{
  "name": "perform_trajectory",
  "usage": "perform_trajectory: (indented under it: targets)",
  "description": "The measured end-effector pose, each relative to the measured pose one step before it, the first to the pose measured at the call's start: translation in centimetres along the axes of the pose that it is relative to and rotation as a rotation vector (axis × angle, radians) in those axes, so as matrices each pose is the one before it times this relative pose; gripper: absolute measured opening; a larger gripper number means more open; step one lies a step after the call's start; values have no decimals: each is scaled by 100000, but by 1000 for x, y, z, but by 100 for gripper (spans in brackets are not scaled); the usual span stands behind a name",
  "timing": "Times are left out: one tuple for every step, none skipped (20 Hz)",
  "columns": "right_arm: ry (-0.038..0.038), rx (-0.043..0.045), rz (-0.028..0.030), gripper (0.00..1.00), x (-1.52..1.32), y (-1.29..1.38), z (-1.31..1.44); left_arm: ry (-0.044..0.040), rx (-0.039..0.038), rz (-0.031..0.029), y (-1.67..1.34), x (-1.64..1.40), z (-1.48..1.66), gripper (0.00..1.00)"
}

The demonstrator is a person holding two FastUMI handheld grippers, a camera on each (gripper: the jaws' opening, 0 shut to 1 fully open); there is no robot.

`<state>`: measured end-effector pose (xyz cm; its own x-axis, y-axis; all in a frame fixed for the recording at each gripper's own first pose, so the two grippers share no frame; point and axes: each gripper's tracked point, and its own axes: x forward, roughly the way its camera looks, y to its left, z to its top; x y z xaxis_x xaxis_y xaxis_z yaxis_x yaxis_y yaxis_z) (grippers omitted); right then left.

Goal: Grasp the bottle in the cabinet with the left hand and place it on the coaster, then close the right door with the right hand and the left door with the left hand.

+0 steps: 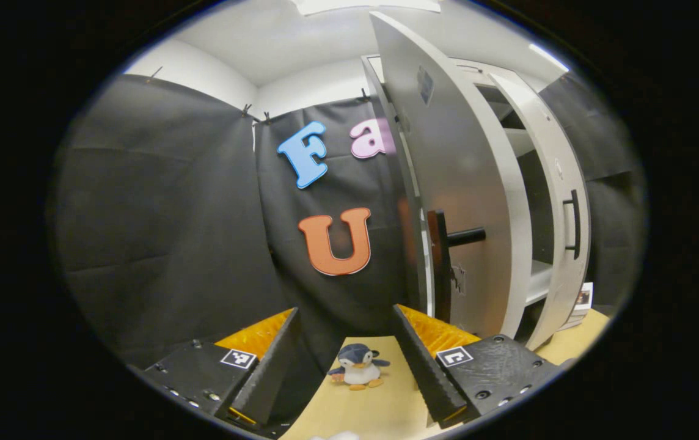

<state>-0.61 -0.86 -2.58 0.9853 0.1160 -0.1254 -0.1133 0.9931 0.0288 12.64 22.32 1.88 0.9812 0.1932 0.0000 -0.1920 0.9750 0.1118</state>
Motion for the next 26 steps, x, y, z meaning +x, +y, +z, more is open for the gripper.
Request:
perform_trajectory:
  targets:
    - [57, 47, -17, 96, 37, -3, -36, -541, 1451, 158, -122, -65, 119, 86]
    - [82, 113, -90, 96, 21, -6, -10, -334, 1191, 219, 16, 18, 120, 89]
    - [-26, 204, -112, 96, 27, -27, -46, 182, 353, 146, -39, -27, -67, 92]
    - [70, 212, -135, 96, 20, -32, -19, 242, -189, -229, -194, 2, -27, 88]
    - [95, 316, -472, 96, 0, -125, -36, 440, -531, -187, -159, 40, 52, 87]
    - [116, 412, -326, 96, 72, -74, -2, 127, -67, -342, -73, -166, 25, 85]
    - [196, 420, -208, 99, 3, 1, -105, 75, -15, 180, -117, -169, -17, 88]
    - [78, 286, -247, 99, 23, -53, 44, -56, -407, 391, -22, -13, -66, 88]
    - [-159, 163, -335, 96, -13, -104, 48, -32, -1039, -270, -299, -26, -21, 85]
    - [-69, 73, -337, 99, -20, -108, 89, 290, -1209, -834, -377, -98, -42, 85]
    - [-11, 48, -306, 96, -28, -26, -51, 191, -1363, -1067, -539, -113, -30, 85]
    - [9, 50, -259, 96, -14, -10, 48, -99, -263, -1052, -577, 40, 1, 85]
    - [-12, -10, -199, 96, 56, -24, -20, -249, 541, -691, -548, 34, 87, 89]
    - [199, -114, -143, 96, 110, -9, -5, -416, 939, -479, -399, 22, 136, 92]
    - [119, -39, 16, 96, 180, -65, -80, -585, 661, -632, -512, -43, 213, 92]
    - [209, 41, 165, 96, 199, 77, 23, -194, -228, -865, -538, 45, 60, 85]
    - [64, -30, 220, 96, 202, 68, 74, 47, -1052, -849, -588, -104, 3, 85]
    - [175, -157, 181, 99, 159, 81, -1, 13, -1180, -1038, -546, -84, 17, 92]
    - [-166, -220, 353, 99, -23, 141, 78, 38, -846, -1006, -537, 34, 8, 91]
    - [-279, -245, 168, 99, 68, 155, 142, -52, -266, -775, -439, 18, 47, 91]
    - [-108, -234, 194, 99, 16, 158, 5, -242, 3, -504, -384, 1, 95, 92]
    - [47, -140, 310, 99, -61, 111, -25, -109, 21, -525, -373, 108, 46, 91]
    - [-73, 8, 191, 99, -23, 87, 82, 82, -166, -774, -479, 16, 15, 90]
    - [-14, -136, 84, 99, -41, 25, 23, -8, -485, -927, -439, 59, 57, 88]
    - [8, -93, 220, 99, -25, 50, 21, -6, -447, -1034, -565, 91, 21, 92]
    - [-3, -21, -80, 99, -15, -69, -18, -12, -222, -1084, -440, 99, 107, 85]
